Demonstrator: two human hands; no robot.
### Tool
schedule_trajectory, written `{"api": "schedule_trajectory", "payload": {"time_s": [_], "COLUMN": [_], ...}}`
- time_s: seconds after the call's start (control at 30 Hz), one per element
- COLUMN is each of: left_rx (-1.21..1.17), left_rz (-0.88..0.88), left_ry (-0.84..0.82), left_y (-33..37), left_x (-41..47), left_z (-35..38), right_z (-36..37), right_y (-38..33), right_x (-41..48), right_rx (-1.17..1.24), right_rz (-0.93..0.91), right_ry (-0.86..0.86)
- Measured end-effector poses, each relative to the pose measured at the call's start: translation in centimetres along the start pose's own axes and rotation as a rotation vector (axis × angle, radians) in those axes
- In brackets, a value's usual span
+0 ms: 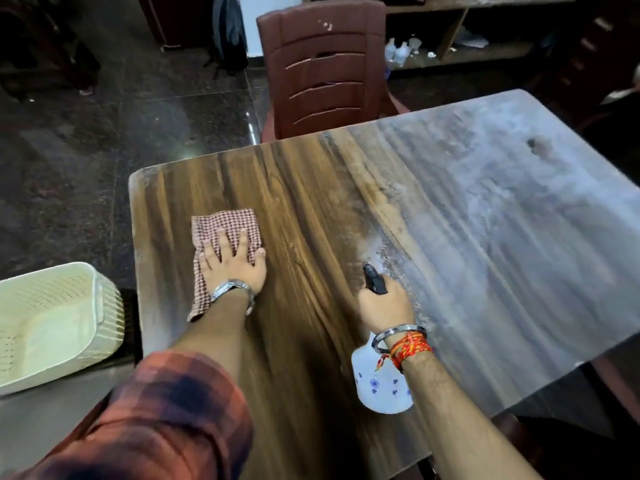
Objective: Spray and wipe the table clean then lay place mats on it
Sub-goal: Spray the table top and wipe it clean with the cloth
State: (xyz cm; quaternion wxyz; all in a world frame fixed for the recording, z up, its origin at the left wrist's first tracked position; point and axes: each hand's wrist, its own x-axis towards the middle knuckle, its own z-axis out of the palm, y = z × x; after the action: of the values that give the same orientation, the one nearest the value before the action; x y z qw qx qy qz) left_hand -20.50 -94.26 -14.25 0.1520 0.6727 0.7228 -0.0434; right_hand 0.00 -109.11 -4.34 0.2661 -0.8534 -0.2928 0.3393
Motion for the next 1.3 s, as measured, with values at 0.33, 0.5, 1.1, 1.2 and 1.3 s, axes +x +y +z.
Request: {"api": "schedule_trajectory", "payload": {"time_s": [0.33,0.5,1.1,1.2,1.3], "left_rx": [0.057,0.069,-0.052,-0.088,-0.105], "left_rz": [0.343,0.405,-0.187,-0.303,-0.341], "left_ry": [-0.043,-0.032,-0.016,-0.004,0.009], "left_y": [15.8,20.3,14.7,11.6,12.1], "left_x": [-12.6,-19.1,-33.3,-33.6,-33.7], "left_z": [6.2,8.6,11.8,11.2,11.3], "right_z": [-9.0,-13.0,-21.1,-20.4,-20.4], "right_y": [10.1,14.1,22.5,22.7,23.0], "right_x": [-2.8,-4.1,-7.2,-8.2,-8.4], "right_rx": [0.058,0.069,0.044,0.095,0.107], "right_rz": [0.115,0.040,-0.256,-0.279,-0.285], "right_ry": [0.051,0.041,-0.207,-0.234,-0.212]}}
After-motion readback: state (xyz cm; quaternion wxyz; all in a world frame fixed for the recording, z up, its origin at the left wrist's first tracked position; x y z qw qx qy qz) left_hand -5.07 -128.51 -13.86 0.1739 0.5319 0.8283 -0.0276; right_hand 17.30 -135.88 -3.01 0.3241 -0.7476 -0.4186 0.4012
